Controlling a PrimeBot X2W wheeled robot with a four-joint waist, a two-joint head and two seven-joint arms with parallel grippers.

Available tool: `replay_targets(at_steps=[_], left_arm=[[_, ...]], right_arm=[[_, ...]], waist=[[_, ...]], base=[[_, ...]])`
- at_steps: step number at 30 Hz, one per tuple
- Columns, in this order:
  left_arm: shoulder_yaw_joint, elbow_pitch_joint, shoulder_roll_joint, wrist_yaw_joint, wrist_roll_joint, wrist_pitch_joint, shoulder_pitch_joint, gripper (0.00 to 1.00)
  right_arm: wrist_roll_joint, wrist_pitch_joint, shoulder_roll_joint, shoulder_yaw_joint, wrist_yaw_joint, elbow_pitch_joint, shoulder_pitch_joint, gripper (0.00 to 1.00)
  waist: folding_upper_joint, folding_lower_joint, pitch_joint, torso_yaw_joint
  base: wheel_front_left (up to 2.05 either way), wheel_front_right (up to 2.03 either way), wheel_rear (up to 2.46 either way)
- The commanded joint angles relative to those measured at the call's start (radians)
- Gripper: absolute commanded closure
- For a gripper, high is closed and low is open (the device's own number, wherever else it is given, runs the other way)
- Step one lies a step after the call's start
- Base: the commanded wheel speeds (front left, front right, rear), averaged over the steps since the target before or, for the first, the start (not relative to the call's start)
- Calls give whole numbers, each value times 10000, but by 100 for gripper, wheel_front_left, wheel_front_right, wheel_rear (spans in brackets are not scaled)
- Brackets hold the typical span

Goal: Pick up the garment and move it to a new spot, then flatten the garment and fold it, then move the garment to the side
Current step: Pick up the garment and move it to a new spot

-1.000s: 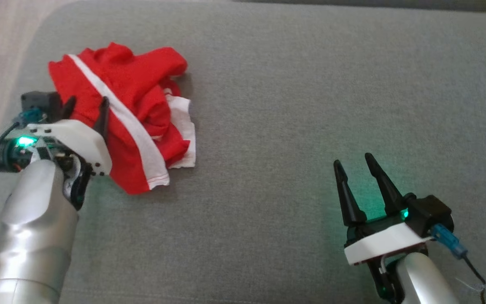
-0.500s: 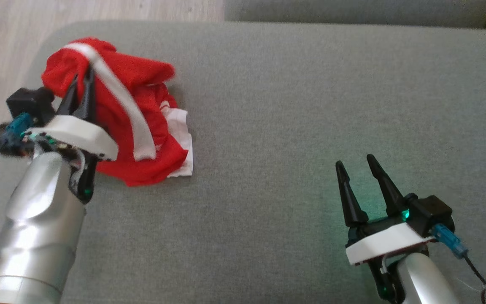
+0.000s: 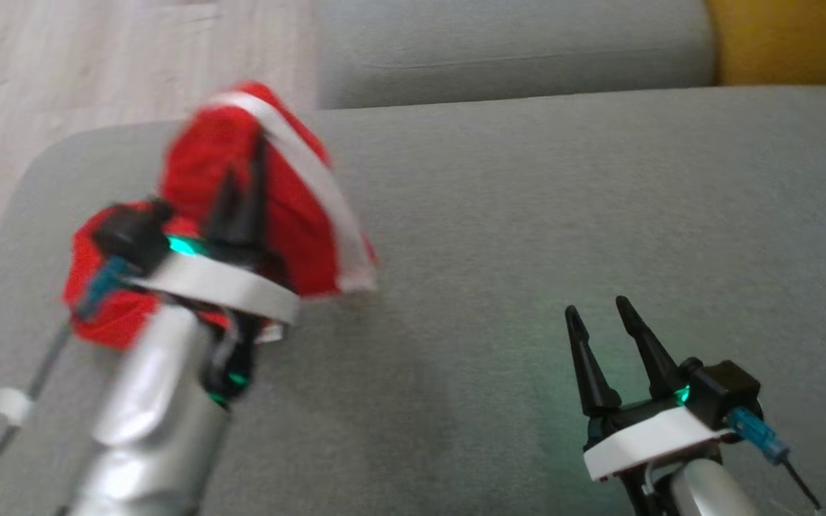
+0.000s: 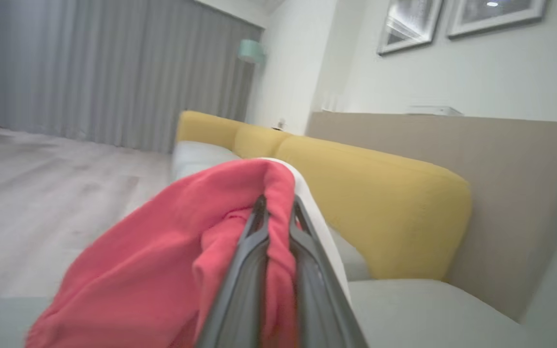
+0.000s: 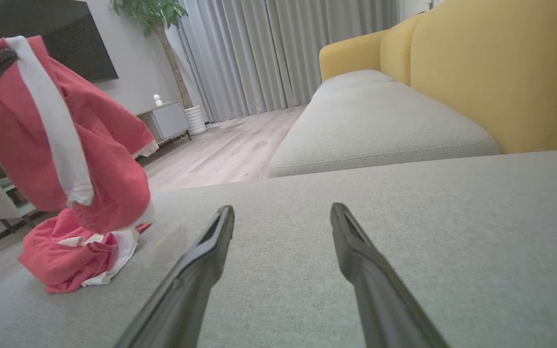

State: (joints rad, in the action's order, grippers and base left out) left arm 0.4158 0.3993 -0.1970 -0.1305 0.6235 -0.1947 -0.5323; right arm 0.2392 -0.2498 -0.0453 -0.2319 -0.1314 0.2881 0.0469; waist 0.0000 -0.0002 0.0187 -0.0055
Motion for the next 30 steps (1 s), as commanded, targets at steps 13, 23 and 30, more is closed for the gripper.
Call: replay_targets(at_steps=[13,23,30], left_arm=[[1269,-419,1415,560,22,-188,-1178,100],[2436,253,1465,1341,1206,-643,-3152,78],[3878,2515,1466,1482,868,-663,-3068,0]], right_arm=[[483,-120,-49,-516,7,-668,786,0],[817,-120,-49,-782,7,-877,990,0],[912,-120,-49,-520,7,-1002,1047,0]], waist=[[0,2,1149,-3349],[0,2,1717,-4382],[0,2,1996,-4327]], base=[[0,0,0],[0,0,0],[0,0,0]])
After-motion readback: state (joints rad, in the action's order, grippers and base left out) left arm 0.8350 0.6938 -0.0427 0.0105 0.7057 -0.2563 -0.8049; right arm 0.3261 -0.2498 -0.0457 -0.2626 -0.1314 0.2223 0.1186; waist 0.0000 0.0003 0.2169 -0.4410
